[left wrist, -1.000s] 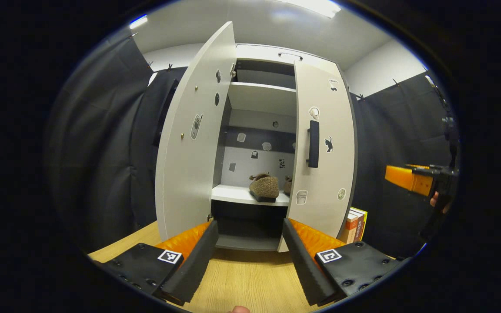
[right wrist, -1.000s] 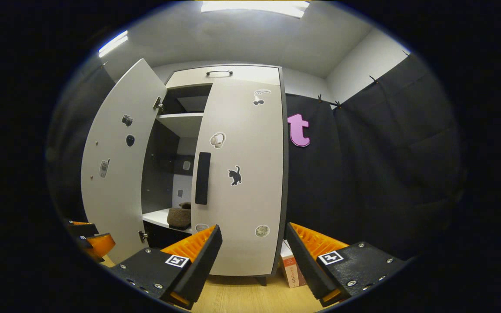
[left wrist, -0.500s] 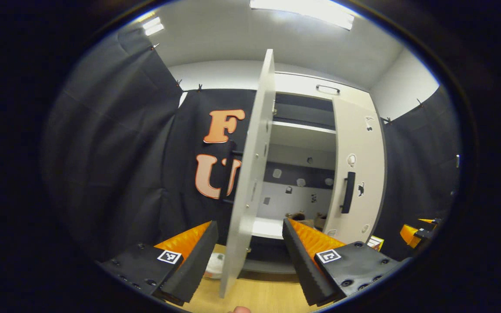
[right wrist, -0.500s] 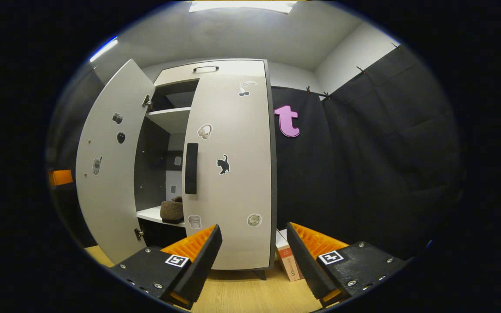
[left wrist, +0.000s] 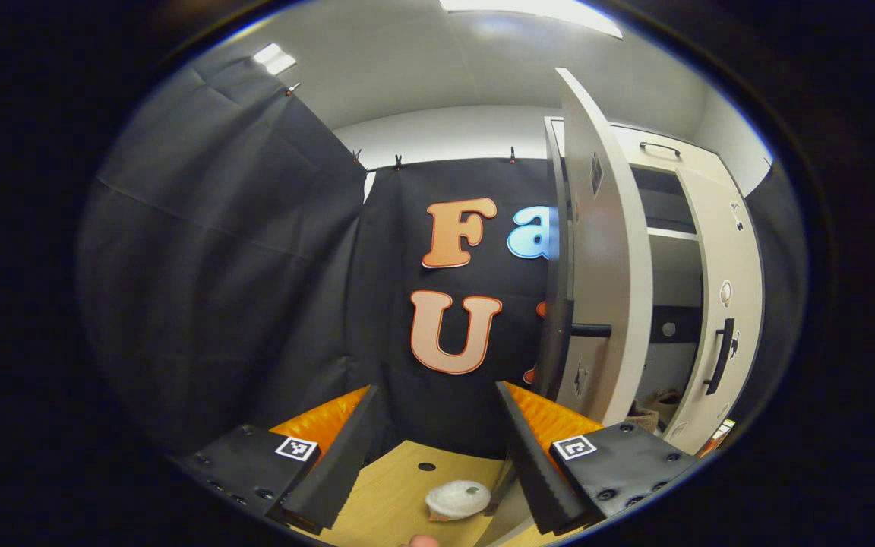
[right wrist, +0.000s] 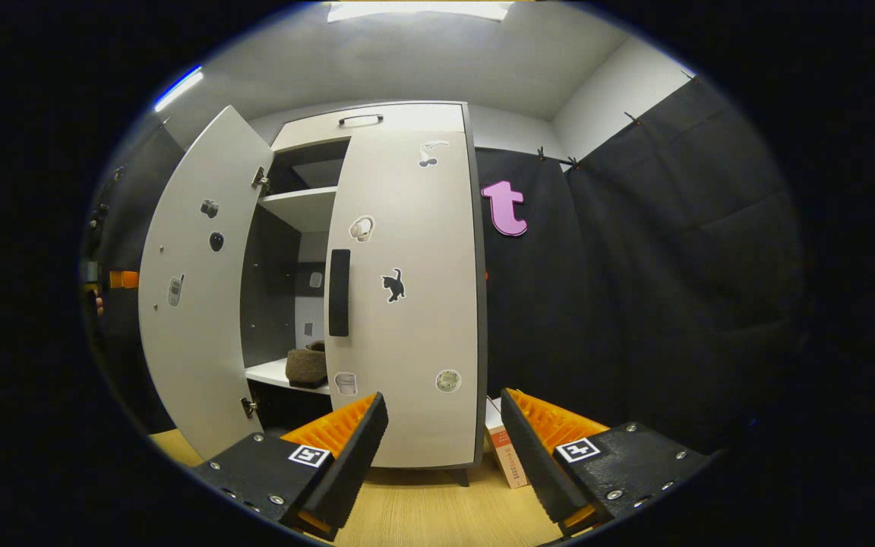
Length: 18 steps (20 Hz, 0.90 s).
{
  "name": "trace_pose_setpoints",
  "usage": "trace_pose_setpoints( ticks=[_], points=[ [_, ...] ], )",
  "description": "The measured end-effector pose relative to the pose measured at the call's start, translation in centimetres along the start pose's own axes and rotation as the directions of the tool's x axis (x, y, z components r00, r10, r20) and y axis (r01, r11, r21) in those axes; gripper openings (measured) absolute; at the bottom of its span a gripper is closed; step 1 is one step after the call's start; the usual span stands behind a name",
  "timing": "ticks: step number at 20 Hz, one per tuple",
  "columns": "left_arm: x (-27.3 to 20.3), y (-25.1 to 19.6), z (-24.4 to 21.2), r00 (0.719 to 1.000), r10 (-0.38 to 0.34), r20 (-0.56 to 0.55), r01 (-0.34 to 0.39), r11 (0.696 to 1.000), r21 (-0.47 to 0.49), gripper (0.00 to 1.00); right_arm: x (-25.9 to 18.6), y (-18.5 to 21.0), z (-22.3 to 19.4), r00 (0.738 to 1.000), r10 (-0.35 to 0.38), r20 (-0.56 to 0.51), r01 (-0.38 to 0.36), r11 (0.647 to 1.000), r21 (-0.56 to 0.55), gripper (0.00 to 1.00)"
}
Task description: Grab one shoe with the right hand and put it into the shoe cabinet, grab the other shoe with the left hand and put it into the shoe cabinet; then close the right door with the right hand and the left door with the left hand.
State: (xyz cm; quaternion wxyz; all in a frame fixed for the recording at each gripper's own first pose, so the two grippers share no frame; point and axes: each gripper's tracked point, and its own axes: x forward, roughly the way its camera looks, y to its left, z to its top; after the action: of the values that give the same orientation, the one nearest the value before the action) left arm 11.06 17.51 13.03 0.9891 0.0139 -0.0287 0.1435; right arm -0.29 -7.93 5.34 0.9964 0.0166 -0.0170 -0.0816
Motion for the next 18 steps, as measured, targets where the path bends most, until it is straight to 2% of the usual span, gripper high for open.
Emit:
trace_pose_setpoints(
  ticks=[4, 9, 13, 14, 16, 18],
  points=[
    [1.1, -0.3, -0.4, 1.000, 0.002, 0.008, -0.002, 0.999, 0.038, 0.96, 0.0, -0.3, 0.7, 1.000, -0.013, 0.009, 0.013, 1.000, -0.008, 0.93],
    [1.2, -1.3, -1.1, 0.999, -0.041, -0.012, 0.041, 0.997, -0.063, 0.96, 0.1, -0.5, 1.1, 1.000, -0.016, 0.012, 0.017, 1.000, -0.011, 0.93],
    [0.5, -2.7, -1.0, 0.998, -0.059, -0.004, 0.059, 0.997, -0.047, 0.96, 0.0, -0.7, 1.1, 1.000, -0.017, 0.009, 0.017, 1.000, -0.019, 0.93],
    [0.2, -3.3, -1.0, 0.998, -0.069, -0.002, 0.069, 0.996, -0.047, 0.93, -0.1, -0.9, 1.1, 1.000, -0.020, 0.010, 0.020, 1.000, -0.019, 0.93],
    [-0.1, -4.9, -1.2, 0.995, -0.104, -0.003, 0.103, 0.993, -0.054, 0.99, -0.4, -1.0, 1.2, 1.000, -0.020, 0.010, 0.021, 1.000, -0.015, 0.92],
    [-0.4, -6.7, -1.2, 0.989, -0.145, -0.005, 0.145, 0.989, -0.042, 0.96, -0.5, -1.3, 1.0, 1.000, -0.025, 0.004, 0.025, 0.999, -0.023, 0.92]
  ],
)
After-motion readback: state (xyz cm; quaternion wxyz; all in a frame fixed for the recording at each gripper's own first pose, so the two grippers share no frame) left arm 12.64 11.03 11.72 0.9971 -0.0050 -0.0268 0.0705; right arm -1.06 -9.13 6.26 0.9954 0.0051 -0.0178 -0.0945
